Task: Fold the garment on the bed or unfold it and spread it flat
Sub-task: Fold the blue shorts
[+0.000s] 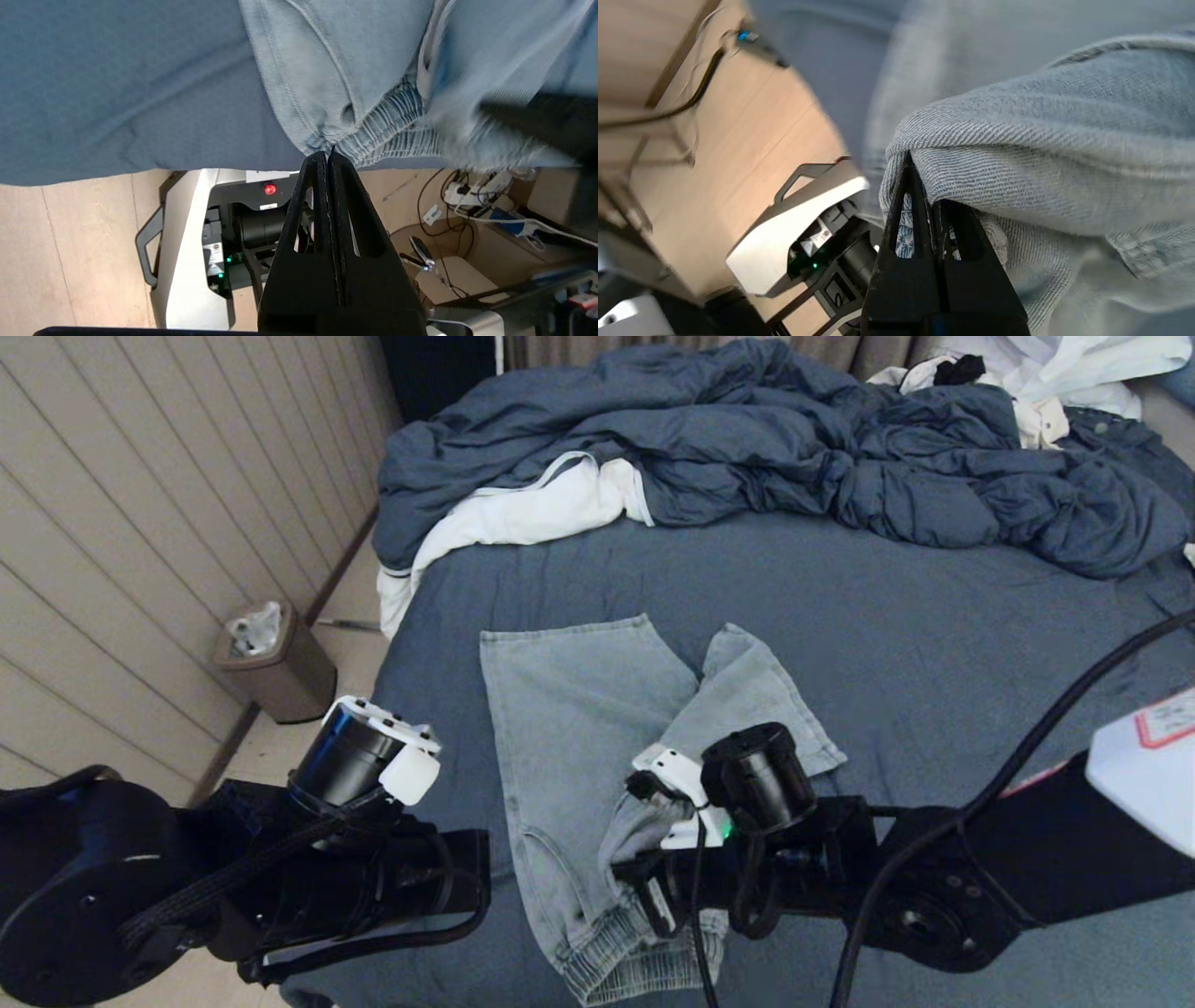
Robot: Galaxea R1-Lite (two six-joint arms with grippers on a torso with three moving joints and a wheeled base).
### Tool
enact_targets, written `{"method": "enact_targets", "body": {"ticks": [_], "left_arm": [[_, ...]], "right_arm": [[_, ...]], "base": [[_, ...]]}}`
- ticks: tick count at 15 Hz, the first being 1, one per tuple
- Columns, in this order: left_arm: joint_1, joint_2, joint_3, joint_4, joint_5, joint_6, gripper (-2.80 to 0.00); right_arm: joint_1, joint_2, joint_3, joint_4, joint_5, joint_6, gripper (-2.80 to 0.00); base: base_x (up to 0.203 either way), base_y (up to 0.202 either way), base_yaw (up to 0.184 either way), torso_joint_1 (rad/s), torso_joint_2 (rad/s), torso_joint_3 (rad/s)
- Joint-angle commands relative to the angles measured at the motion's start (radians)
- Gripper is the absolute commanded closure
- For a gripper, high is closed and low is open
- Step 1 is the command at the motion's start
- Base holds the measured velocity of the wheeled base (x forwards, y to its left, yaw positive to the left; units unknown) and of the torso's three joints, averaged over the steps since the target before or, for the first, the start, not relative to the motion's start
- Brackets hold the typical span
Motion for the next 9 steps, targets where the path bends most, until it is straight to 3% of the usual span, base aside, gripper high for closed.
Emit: {"method": "enact_targets", "body": {"ticks": [1, 5, 9], "left_arm": [[0.003, -0.019, 0.007, 0.0, 0.001, -0.005, 0.0], [0.029, -0.021, 0.004, -0.002, -0.005, -0.005, 0.0], [0.036, -0.007, 0.006, -0.003, -0.015, -0.005, 0.0]], "right_arm": [[0.066, 0.045, -0.015, -0.001, 0.003, -0.014, 0.0], [0.17, 0.103, -0.021, -0.001, 0.001, -0.021, 0.0], [0.178, 0.165, -0.025, -0.002, -0.019, -0.019, 0.0]], "base": [[0.0, 0.0, 0.0, 0.0, 0.0, 0.0], [0.0, 0.0, 0.0, 0.0, 0.0, 0.0], [0.0, 0.0, 0.0, 0.0, 0.0, 0.0]]}}
